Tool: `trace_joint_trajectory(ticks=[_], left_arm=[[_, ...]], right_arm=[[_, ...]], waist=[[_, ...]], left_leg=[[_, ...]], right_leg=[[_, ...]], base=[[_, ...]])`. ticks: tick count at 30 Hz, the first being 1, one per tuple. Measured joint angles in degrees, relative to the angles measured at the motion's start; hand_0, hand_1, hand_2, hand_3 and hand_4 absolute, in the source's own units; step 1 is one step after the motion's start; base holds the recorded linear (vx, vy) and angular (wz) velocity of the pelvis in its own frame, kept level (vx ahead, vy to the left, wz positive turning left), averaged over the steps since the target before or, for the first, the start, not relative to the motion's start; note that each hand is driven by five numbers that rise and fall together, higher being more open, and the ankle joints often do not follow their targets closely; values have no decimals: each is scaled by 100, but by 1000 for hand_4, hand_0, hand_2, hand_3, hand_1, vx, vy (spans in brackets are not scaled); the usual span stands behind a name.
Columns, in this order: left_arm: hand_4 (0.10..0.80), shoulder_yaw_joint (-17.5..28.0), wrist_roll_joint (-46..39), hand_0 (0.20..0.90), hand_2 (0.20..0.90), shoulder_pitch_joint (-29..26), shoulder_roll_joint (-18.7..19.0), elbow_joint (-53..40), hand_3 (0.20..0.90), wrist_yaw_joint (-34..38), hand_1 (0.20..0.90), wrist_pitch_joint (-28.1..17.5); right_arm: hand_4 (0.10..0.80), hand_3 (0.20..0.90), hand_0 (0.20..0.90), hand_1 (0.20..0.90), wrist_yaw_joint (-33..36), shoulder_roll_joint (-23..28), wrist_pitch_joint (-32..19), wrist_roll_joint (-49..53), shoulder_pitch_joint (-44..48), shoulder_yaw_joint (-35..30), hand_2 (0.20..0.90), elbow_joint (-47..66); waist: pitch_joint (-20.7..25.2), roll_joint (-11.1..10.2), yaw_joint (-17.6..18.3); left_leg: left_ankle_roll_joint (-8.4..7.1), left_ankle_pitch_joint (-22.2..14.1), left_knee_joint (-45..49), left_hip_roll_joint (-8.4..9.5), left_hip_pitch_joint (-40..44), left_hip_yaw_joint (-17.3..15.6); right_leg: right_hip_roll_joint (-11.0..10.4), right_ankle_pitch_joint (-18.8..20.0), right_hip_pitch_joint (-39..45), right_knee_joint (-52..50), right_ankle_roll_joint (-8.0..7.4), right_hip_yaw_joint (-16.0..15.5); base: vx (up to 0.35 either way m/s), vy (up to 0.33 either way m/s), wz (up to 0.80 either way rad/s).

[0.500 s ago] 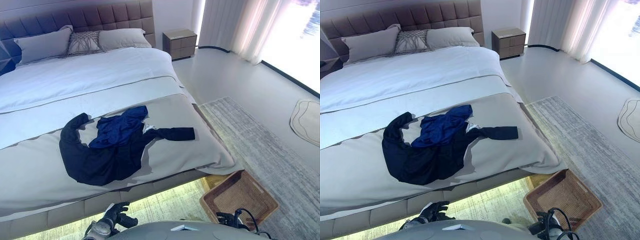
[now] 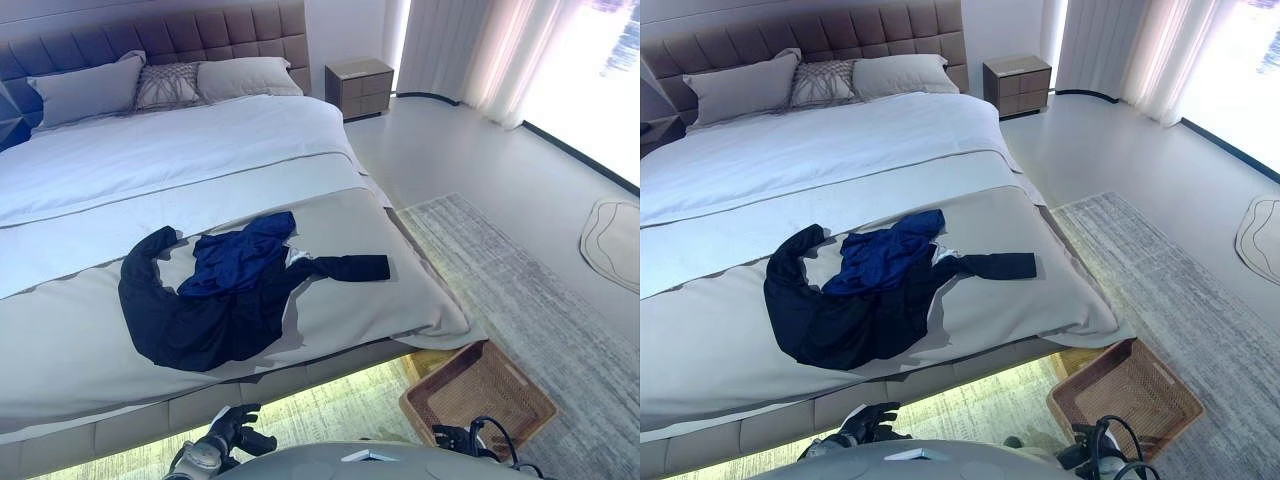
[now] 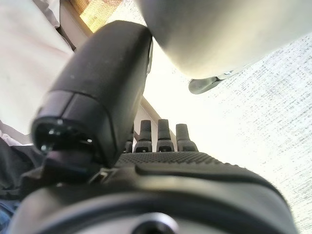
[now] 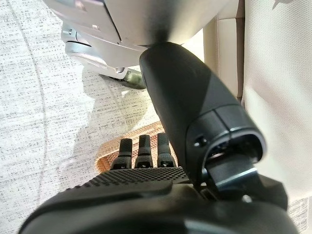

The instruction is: Pick up the clothes from the bed and place them into the basket

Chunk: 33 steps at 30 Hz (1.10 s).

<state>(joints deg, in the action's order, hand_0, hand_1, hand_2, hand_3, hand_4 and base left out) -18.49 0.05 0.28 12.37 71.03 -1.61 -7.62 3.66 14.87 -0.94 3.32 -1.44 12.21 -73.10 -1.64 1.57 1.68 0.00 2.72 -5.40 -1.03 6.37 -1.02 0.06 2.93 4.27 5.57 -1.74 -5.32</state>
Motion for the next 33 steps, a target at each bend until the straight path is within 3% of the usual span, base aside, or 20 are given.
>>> trace_joint_trajectory(ticks=[11, 15, 16, 18, 22, 24, 27, 28, 32, 33], left_arm=[[800, 26, -147, 900, 900, 35, -32, 3, 900, 423, 900, -64], [800, 42, -237, 900, 900, -125, -20, 12, 900, 593, 900, -353], [800, 46, -238, 900, 900, -240, -36, -7, 900, 612, 900, -396], [800, 93, -236, 900, 900, -424, -18, 5, 900, 661, 900, -406], [800, 88, -216, 900, 900, -504, -14, 26, 900, 860, 900, -455], [800, 75, -178, 900, 900, -614, -61, 45, 900, 871, 900, -514], [800, 30, -117, 900, 900, -689, -193, 53, 900, 869, 900, -513], [800, 27, -127, 900, 900, -695, -256, 49, 900, 878, 900, -511], [800, 23, -224, 900, 900, -653, -56, 36, 900, 868, 900, -477], [800, 19, -228, 900, 900, -654, 17, 27, 900, 867, 900, -456]], right_arm=[[800, 900, 900, 900, -7, 18, 0, 5, 8, -2, 900, -2], [800, 900, 900, 900, -22, 79, 15, 6, 209, -4, 900, -48], [800, 900, 900, 900, -20, 139, 49, 17, 305, -13, 900, -73], [800, 900, 900, 900, -12, 168, 114, 120, 479, -20, 900, -165], [800, 900, 900, 900, -3, 158, 82, 240, 465, -58, 900, -287], [800, 900, 900, 900, 27, 159, 42, 239, 412, -130, 900, -314], [800, 900, 900, 900, 154, 202, 46, 231, 389, -198, 900, -452], [800, 900, 900, 900, 199, 229, 30, 241, 375, -281, 900, -459], [800, 900, 900, 900, 256, 20, -116, 227, 331, -329, 900, -424], [800, 900, 900, 900, 304, 43, -159, 217, 354, -255, 900, -417]], waist=[[-47, 39, -18], [-364, 24, -124], [-538, -1, -178], [-751, -99, -207], [-805, -137, -142], [-851, -137, -105], [-874, -60, -37], [-870, 67, -46], [-864, -257, -130], [-848, -277, -172]], left_leg=[[0, 1, 37, -30, -1, 65], [-225, -114, 816, 7, -396, 175], [-232, -110, 1053, 31, -534, 169], [-310, -175, 1431, 83, -819, 138], [-369, -141, 1163, -511, -997, -15], [-376, -135, 949, -701, -997, -116], [-369, -131, 672, -557, -776, -175], [-368, 20, 494, -545, -635, -197], [-66, 138, -1, 143, -273, -321], [8, 119, 0, 232, -273, -339]], right_leg=[[41, -2, 17, 0, 2, -11], [-14, -44, 9, -2, 70, 17], [-67, -40, 6, -8, 98, 26], [-256, -14, -20, 0, 425, -23], [-404, -24, -72, 1, 436, -61], [-510, -37, -97, 1, 412, -146], [-741, -92, -93, -28, 308, -174], [-762, -53, -95, -32, 144, -124], [-1397, 0, -135, -327, 59, -4], [-1521, 115, -261, -524, -65, 27]], base=[[27, -39, 2], [-10, 112, 7], [29, 226, 4], [61, 308, 11], [65, 363, 7], [122, 493, 14], [162, 476, 5], [180, 310, -15], [139, 312, -3], [82, 250, 11]])
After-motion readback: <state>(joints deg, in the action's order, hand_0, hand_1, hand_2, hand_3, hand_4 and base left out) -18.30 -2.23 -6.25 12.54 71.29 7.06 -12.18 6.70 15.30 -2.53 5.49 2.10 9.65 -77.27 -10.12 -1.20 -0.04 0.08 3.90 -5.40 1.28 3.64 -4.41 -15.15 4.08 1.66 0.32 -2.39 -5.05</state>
